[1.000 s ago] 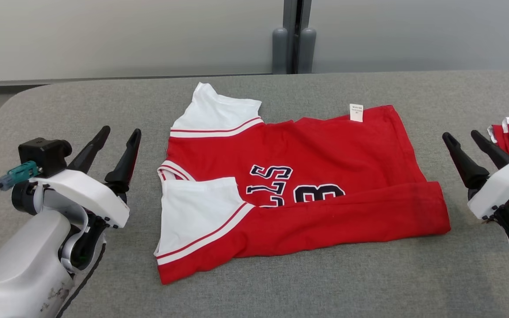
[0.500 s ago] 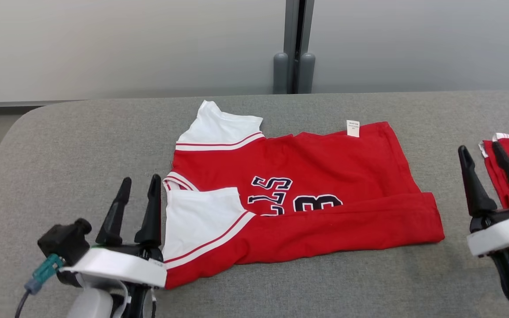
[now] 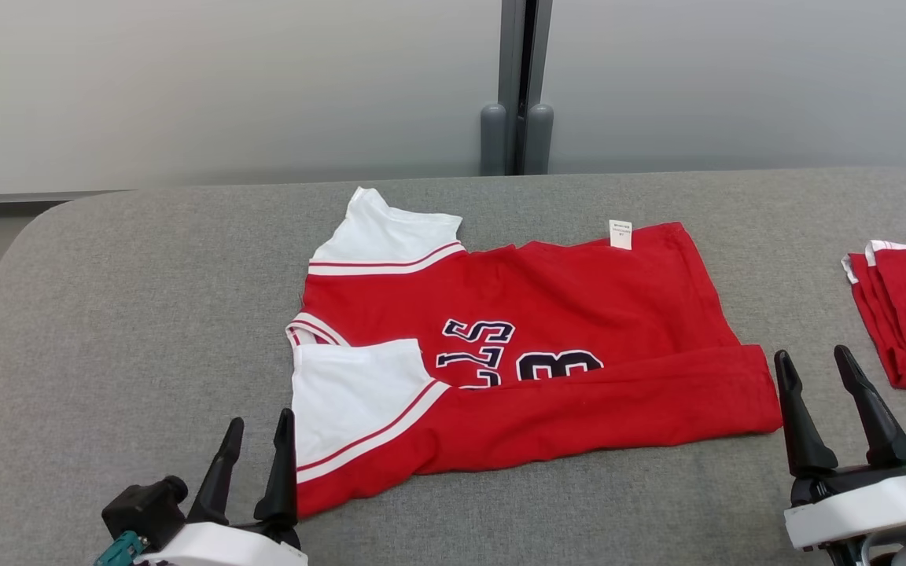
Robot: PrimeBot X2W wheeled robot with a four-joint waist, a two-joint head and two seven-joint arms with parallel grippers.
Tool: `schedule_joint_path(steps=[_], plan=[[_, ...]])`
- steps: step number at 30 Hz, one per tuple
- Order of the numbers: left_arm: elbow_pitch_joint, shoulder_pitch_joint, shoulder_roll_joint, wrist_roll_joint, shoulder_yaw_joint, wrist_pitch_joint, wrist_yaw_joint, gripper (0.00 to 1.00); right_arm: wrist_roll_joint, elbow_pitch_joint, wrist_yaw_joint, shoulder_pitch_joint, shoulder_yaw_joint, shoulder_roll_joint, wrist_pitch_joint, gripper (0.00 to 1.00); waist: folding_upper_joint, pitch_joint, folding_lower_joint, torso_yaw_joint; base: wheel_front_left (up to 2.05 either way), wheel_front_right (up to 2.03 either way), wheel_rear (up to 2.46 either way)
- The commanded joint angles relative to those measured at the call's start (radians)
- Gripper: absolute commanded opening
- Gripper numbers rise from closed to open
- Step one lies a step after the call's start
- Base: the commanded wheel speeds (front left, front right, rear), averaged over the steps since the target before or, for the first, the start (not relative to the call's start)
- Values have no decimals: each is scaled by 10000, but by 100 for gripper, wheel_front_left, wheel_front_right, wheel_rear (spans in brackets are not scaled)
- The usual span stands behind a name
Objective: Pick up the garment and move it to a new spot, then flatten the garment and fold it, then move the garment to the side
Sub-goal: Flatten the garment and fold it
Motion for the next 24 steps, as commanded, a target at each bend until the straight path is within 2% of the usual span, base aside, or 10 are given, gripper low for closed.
schedule_joint_path(steps=[1, 10, 18, 20, 24], plan=[[182, -99, 33, 125, -81, -11, 59, 100, -43, -41, 2, 80, -96, 3, -6, 100, -1, -6, 1, -31, 0, 0, 0], [1785, -546, 36, 571, -648, -11, 487, 100, 97, 84, 2, 58, -91, 10, -6, 100, -1, -70, 1, -173, 0, 0, 0], [4107, -1337, 40, 637, -1111, 34, 1197, 100, 313, 345, 2, -74, 237, -81, -6, 100, -1, 71, 1, -309, 0, 0, 0], [4630, -1504, 33, 620, -1246, 155, 1198, 100, 361, 392, 2, -138, 279, -93, -6, 100, -1, 93, 1, -361, 0, 0, 0], [5424, -1741, 7, 443, -1600, 511, 928, 100, 381, 438, 2, -211, 245, -90, -7, 100, -1, 124, 1, -452, 0, 0, 0]])
